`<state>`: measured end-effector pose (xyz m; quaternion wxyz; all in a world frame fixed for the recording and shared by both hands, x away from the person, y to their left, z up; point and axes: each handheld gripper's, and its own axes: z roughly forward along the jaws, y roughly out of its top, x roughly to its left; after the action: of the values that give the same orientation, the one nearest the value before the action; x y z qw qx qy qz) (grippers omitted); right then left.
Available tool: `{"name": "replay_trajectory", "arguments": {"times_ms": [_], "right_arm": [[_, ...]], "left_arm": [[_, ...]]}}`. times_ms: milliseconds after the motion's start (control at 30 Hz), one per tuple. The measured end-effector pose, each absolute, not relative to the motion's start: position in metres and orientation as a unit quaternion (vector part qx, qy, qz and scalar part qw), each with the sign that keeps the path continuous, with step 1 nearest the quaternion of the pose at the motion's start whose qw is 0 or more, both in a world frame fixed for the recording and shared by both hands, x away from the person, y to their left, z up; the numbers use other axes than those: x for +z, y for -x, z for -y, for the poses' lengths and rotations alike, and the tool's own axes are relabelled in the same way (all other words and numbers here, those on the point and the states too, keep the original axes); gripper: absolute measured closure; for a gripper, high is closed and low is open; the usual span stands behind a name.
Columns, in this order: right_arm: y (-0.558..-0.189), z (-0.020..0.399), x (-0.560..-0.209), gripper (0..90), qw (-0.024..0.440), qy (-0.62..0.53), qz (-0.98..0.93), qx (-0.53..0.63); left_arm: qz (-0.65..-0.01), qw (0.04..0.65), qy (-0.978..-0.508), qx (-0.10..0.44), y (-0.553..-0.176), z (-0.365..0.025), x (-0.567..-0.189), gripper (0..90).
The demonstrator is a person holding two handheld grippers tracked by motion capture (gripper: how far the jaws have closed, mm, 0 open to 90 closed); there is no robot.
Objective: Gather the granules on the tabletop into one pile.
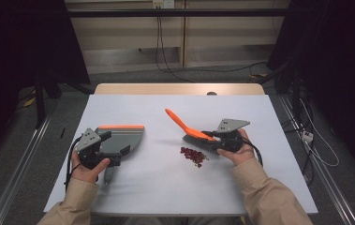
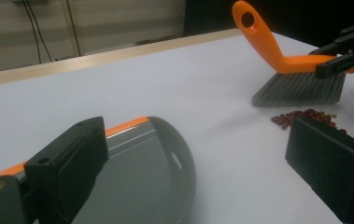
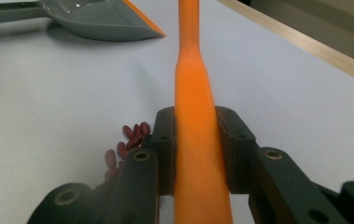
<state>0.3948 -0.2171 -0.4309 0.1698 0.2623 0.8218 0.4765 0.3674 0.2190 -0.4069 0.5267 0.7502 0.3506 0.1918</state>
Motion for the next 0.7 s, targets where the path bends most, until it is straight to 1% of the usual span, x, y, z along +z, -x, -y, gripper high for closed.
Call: {"name": "replay_trajectory", "arguments": {"times_ms": [200, 333, 400, 533, 700], "right_arm": [[-0.391, 0.206, -0.437, 71.3, 0.17, -0.27, -0.81, 0.491], [-0.392, 0.199, -0.438, 71.3, 0.161, -0.269, -0.807, 0.501], [-0.392, 0.198, -0.437, 71.3, 0.166, -0.267, -0.807, 0.499], [-0.39, 0.203, -0.433, 71.3, 0.165, -0.271, -0.802, 0.506], [-0.376, 0.208, -0.42, 71.3, 0.162, -0.259, -0.803, 0.512]], "left_arm": [[-0.35, 0.527, -0.751, 0.19, -0.367, -0.217, -0.407, 5.4], [-0.35, 0.527, -0.752, 0.189, -0.368, -0.217, -0.408, 5.4], [-0.35, 0.526, -0.752, 0.188, -0.368, -0.217, -0.408, 5.4], [-0.35, 0.526, -0.752, 0.188, -0.368, -0.217, -0.408, 5.4], [-0.349, 0.525, -0.753, 0.187, -0.369, -0.215, -0.409, 5.4]]}}
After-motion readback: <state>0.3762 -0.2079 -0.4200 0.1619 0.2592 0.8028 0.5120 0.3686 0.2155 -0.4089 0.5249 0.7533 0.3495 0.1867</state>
